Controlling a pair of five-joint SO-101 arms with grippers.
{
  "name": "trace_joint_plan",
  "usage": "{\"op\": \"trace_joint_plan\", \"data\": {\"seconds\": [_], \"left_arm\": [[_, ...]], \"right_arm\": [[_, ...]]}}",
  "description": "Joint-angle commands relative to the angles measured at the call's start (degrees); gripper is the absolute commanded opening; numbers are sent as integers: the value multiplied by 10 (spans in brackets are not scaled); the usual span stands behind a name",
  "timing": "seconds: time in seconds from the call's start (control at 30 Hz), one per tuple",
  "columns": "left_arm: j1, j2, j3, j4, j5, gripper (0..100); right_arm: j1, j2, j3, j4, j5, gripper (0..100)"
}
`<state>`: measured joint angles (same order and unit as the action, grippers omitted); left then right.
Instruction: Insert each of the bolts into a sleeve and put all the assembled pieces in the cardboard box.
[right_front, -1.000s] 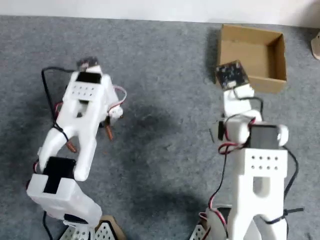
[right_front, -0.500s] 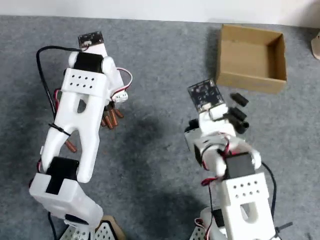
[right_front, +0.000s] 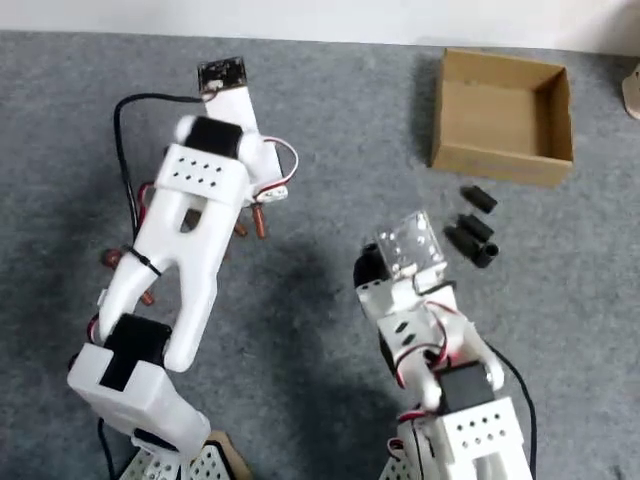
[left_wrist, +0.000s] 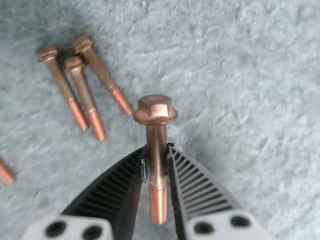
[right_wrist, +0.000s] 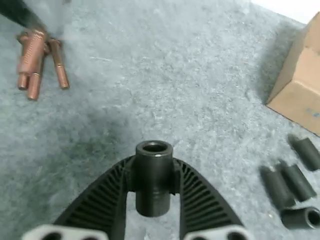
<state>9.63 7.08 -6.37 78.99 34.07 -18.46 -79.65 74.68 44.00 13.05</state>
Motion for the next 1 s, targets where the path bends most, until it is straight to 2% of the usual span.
{"op": "trace_joint_plan", "data": {"seconds": [0.0, 0.1, 0.2, 0.33, 0.43, 0.6, 0.7, 0.8, 0.97], "left_arm": [[11, -11, 34, -81, -1, 7], [11, -13, 61, -117, 7, 7], [11, -39, 74, -115, 50, 7], [42, -102, 131, -128, 48, 7], [61, -143, 209, -218, 52, 7], [62, -205, 385, -456, 48, 7], [62, -246, 465, -565, 30, 7], [61, -277, 503, -608, 20, 7], [61, -329, 512, -608, 22, 7]], "right_arm": [[-10, -54, 33, -39, -5, 5], [-11, -87, 89, -75, -5, 5], [-11, -116, 139, -102, -2, 5], [-14, -139, 170, -109, -3, 5], [-43, -152, 175, -110, -4, 5], [-105, -169, 177, -110, -5, 5], [-116, -181, 198, -130, -5, 5], [-118, -193, 238, -201, -2, 5], [-118, -193, 284, -235, -2, 5]]}}
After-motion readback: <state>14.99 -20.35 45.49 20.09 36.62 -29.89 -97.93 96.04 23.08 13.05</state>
